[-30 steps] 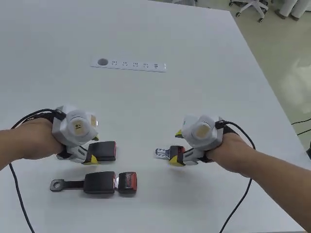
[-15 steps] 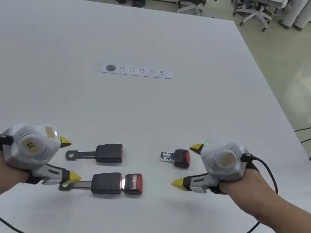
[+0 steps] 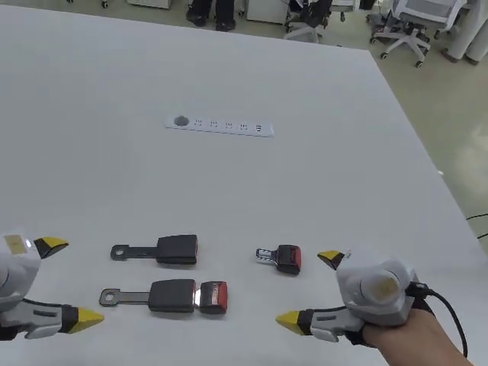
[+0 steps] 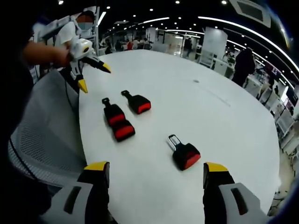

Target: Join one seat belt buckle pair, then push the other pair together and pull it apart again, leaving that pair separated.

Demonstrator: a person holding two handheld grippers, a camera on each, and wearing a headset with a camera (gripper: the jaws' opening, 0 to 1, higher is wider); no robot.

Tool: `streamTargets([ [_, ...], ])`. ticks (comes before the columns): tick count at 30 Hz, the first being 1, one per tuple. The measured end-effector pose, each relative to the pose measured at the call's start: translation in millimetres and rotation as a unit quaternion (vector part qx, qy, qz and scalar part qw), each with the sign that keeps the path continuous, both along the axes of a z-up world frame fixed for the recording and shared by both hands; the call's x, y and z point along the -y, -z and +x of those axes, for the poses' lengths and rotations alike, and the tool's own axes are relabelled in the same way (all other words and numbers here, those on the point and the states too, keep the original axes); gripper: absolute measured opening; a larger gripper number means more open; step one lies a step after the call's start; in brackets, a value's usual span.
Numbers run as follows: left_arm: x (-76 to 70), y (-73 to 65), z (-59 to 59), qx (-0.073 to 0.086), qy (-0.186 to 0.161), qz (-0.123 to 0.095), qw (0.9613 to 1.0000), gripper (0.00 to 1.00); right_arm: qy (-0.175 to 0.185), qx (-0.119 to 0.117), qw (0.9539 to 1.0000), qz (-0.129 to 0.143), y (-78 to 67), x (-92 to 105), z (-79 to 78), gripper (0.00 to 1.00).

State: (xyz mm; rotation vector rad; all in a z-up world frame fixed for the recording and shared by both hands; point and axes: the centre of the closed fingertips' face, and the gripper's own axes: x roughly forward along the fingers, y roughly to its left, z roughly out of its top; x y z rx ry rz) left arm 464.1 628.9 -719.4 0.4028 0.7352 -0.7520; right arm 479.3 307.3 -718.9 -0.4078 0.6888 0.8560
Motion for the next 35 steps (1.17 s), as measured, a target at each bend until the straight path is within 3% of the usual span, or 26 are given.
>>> streamTargets([
  [3, -5.8, 1.3, -8.8, -0.001, -0.018, -0.007, 0.9998, 0.94, 0.023, -0.007, 0.9995, 0.020, -2.2, 3.5, -4.1, 0.90],
  [9, -14.5, 3.7, -10.1, 0.001, -0.049, -0.011, 0.9988, 1.00, 0.040, -0.001, 0.9990, 0.022, -5.1, 8.2, -6.5, 0.99],
  [22, -28.5, 5.9, -8.8, 0.006, -0.083, -0.031, 0.9960, 1.00, 0.055, -0.012, 0.9981, 0.023, -1.6, 5.3, -14.1, 0.99],
  [28, -26.8, 8.0, -11.3, 0.012, -0.076, -0.020, 0.9968, 1.00, 0.061, 0.000, 0.9978, 0.025, -8.5, 4.0, -15.0, 0.97],
  [35, -24.4, 6.0, -10.4, 0.015, -0.077, -0.032, 0.9964, 1.00, 0.061, 0.000, 0.9978, 0.024, -7.8, 3.2, -17.7, 0.98],
])
